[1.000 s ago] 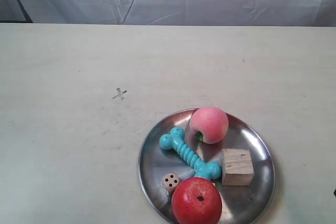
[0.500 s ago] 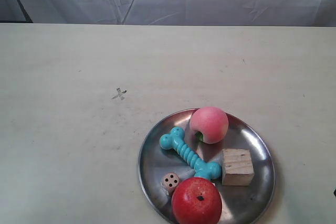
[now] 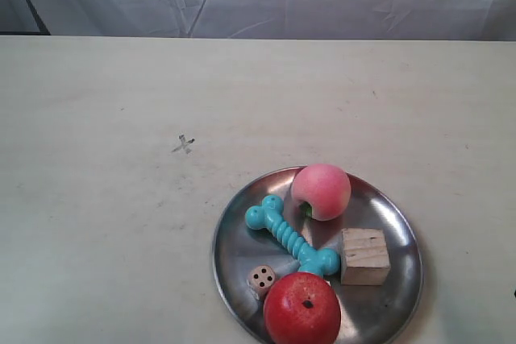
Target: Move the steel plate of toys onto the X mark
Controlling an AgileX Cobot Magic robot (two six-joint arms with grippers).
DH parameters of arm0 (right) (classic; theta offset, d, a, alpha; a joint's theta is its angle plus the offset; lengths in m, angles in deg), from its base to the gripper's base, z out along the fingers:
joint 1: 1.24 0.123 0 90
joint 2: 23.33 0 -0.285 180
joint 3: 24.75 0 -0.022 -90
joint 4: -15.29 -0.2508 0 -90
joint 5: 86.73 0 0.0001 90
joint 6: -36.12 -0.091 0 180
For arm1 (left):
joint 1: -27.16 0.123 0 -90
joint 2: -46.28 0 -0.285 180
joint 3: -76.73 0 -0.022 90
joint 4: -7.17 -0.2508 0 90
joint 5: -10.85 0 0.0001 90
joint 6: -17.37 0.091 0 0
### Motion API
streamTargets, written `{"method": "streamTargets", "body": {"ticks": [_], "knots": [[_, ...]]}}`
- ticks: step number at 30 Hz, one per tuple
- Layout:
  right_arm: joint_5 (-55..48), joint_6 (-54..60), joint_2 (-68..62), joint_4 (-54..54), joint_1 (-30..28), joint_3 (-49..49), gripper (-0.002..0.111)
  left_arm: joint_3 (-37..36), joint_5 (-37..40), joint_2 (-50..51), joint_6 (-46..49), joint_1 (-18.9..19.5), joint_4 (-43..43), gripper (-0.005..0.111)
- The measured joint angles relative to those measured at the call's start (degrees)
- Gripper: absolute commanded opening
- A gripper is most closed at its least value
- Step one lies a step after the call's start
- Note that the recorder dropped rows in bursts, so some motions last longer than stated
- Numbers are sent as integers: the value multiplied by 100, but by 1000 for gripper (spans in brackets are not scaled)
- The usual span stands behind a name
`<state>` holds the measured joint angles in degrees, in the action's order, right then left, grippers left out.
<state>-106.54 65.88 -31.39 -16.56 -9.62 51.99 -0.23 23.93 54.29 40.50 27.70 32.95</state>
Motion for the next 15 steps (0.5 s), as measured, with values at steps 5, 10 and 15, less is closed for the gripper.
{"method": "streamTargets", "body": {"ticks": [5, 10, 15], "knots": [[23, 0, 0, 0, 0, 0, -1, 0, 0, 0, 0, 0, 0, 0], [34, 0, 0, 0, 0, 0, -1, 0, -159, 0, 0, 0, 45, 0], [45, 0, 0, 0, 0, 0, -1, 0, -407, 0, 0, 0, 943, 0]]}}
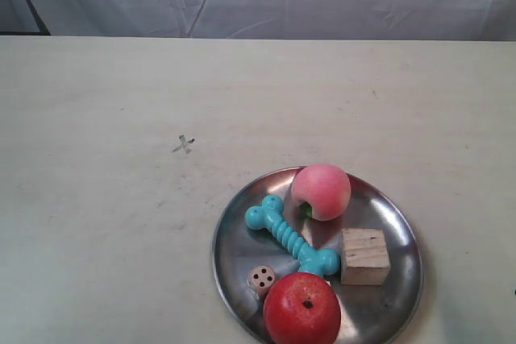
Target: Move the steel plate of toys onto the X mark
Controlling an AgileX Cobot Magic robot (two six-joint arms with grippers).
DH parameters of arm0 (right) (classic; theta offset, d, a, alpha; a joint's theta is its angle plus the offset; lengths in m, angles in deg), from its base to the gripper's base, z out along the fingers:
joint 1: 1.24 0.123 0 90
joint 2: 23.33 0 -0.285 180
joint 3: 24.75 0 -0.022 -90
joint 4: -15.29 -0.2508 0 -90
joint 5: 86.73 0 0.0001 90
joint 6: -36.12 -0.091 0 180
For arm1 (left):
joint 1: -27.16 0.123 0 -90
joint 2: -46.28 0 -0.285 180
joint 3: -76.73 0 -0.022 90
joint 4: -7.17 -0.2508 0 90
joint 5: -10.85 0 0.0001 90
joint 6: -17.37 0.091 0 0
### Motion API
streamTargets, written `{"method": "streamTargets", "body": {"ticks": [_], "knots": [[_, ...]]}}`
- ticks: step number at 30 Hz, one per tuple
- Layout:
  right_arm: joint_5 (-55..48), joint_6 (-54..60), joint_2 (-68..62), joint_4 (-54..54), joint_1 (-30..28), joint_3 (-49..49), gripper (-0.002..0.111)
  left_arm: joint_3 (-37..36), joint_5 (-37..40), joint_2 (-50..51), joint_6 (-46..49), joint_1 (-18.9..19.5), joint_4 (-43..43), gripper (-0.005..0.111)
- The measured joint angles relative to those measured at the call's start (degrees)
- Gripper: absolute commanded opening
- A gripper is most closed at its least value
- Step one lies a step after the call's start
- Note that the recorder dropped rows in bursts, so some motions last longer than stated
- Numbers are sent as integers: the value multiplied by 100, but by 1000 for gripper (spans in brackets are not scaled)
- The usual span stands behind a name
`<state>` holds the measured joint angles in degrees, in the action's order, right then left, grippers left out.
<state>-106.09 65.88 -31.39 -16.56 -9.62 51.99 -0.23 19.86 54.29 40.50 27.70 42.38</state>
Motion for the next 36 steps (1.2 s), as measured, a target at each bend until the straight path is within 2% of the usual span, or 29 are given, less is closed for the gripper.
{"method": "streamTargets", "body": {"ticks": [4, 6, 9, 13, 16, 19, 24, 26, 31, 33, 36], "knots": [[159, 0, 0, -140, 0, 0, -1, 0, -189, 0, -10, 0, 1538, 0], [265, 0, 0, -729, 0, 0, -1, 0, -342, 0, -10, 0, 2141, 0], [328, 0, 0, -2523, 0, 0, -1, 0, -499, 0, -10, 0, 3228, 0], [345, -12, 0, -5074, 0, 0, -1, 28, -595, 0, -21, 0, 5098, 0], [737, -12, 0, -5994, 0, 0, -1, 201, -1000, 0, -21, 0, 5513, 0], [1055, -12, 0, -6575, 0, 0, -1, 482, -1413, 0, -21, 0, 4912, 0], [1177, 525, 12, -6572, 0, -553, -1, 901, -1531, 29, -21, -23, 2212, 0], [1498, 1045, 1, -6312, 0, -850, -1, 954, -1691, 279, -21, -149, 1559, 0], [2102, 2154, -964, -5559, 0, -1537, -1, 1325, -1957, 1625, -43, -584, 998, 0], [1795, 2316, -1660, -5247, 0, -1771, -1, 1630, -1830, 2294, -43, -748, 736, 0], [885, 2361, -3089, -4775, 0, -2090, -1, 2218, -1129, 3423, -43, -954, -78, 0]]}}
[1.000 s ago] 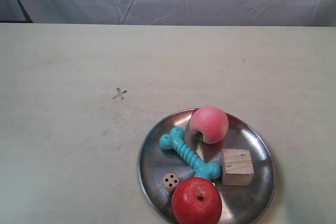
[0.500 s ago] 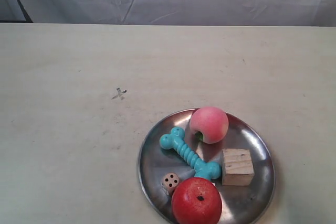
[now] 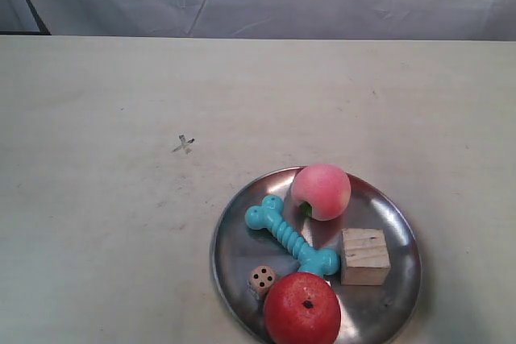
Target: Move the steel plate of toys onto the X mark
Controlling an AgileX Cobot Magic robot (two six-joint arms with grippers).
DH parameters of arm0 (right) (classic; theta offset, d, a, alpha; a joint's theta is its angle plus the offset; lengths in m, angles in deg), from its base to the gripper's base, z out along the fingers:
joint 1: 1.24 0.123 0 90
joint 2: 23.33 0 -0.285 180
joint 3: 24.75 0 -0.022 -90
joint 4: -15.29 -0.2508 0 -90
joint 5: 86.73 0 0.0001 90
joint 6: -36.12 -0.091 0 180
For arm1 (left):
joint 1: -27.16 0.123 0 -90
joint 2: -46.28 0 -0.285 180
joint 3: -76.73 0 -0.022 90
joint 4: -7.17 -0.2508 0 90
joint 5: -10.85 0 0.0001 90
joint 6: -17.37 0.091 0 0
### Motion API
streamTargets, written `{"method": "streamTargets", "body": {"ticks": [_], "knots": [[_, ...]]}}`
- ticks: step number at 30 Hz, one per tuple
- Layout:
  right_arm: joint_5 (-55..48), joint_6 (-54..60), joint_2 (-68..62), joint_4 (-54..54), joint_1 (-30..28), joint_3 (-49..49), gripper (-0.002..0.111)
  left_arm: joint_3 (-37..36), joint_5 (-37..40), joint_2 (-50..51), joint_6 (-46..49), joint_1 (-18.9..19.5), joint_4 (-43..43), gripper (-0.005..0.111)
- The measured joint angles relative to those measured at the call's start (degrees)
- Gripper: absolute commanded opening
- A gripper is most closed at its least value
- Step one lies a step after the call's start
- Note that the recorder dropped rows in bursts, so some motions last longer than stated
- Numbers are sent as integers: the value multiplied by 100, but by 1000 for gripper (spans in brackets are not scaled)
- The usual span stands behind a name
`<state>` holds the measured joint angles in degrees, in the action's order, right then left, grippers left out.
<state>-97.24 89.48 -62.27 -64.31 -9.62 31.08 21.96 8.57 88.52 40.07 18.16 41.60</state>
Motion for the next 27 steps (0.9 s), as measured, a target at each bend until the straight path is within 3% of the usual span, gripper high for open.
{"method": "streamTargets", "body": {"ticks": [4, 9, 12, 16, 18, 20, 22, 24, 27], "knots": [[-1319, -254, -1932, 751, 0, -495, -1, 599, 885, 1602, 8, -437, -484, 0], [-2321, -1412, -4126, 2475, 0, -1348, -1, 742, 1280, 3026, 24, -990, -413, 0], [-2523, -2097, -5444, 3496, 0, -1630, -1, 757, 2040, 3970, 187, -1183, 1039, 0], [-2904, -2195, -6104, 3728, 0, -1643, -1, 888, 2699, 4986, 816, -1196, 2247, 2], [-3018, -2212, -6149, 3760, 0, -1643, -1, 1213, 3326, 5685, 1259, -1196, 2729, 16], [-3043, -2212, -6149, 3765, 0, -1652, 9, 1592, 4089, 6253, 1722, -1196, 3190, 31], [-3117, -2212, -6149, 3775, 0, -1652, 33, 1820, 4334, 6571, 1986, -1196, 3400, 42], [-3201, -2243, -6149, 3835, 0, -1652, 54, 1898, 4229, 6676, 2053, -1196, 3416, 42], [-3155, -2765, -6149, 4264, 0, -1652, 56, 1908, 4022, 6680, 2062, -1196, 3303, 42]]}}
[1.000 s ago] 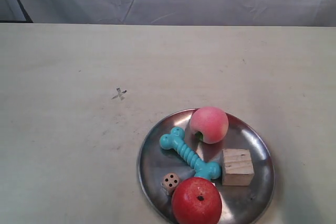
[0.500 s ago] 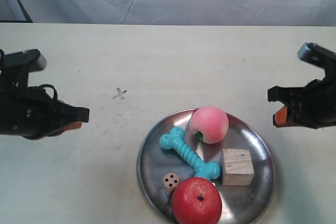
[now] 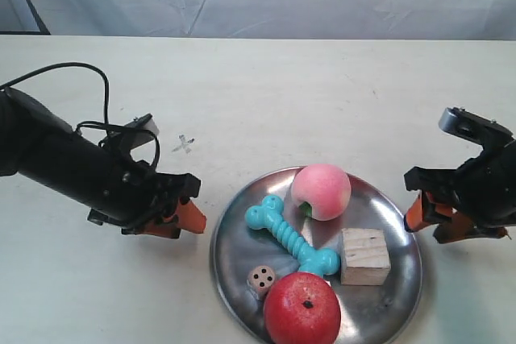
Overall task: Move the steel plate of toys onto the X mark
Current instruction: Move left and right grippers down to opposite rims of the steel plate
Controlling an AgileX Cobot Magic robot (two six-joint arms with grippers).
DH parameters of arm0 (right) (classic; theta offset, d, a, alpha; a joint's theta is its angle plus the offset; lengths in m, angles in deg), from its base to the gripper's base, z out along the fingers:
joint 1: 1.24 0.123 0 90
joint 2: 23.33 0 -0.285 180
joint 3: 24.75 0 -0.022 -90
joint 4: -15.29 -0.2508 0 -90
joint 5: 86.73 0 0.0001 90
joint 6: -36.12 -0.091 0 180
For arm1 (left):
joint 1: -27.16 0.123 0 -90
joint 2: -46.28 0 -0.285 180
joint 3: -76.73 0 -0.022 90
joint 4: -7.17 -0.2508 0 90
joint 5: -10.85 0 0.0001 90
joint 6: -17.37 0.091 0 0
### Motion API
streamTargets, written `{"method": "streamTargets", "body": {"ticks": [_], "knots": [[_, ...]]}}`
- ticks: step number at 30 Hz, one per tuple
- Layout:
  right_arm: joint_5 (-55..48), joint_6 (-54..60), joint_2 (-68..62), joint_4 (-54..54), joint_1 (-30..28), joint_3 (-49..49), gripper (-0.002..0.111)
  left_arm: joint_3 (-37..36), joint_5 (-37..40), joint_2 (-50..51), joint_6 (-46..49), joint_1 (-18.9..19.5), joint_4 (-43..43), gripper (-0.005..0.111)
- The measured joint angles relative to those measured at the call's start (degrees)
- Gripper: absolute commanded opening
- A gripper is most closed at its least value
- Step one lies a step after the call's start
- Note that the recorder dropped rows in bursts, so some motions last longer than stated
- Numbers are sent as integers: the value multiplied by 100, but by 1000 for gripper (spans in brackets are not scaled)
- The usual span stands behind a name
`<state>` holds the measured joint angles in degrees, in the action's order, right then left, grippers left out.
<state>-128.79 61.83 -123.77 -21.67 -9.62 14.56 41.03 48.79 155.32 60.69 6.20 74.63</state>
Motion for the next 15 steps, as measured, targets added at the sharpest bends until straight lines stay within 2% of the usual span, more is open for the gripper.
{"method": "streamTargets", "body": {"ticks": [6, 15], "knots": [[154, -1038, 0, 861, 0, 0, 56, 117, 42, 348, 0, 0, 0, 42], [253, -1180, -15, 946, 0, 20, 50, 319, 449, 775, 250, 0, 438, 42]]}}
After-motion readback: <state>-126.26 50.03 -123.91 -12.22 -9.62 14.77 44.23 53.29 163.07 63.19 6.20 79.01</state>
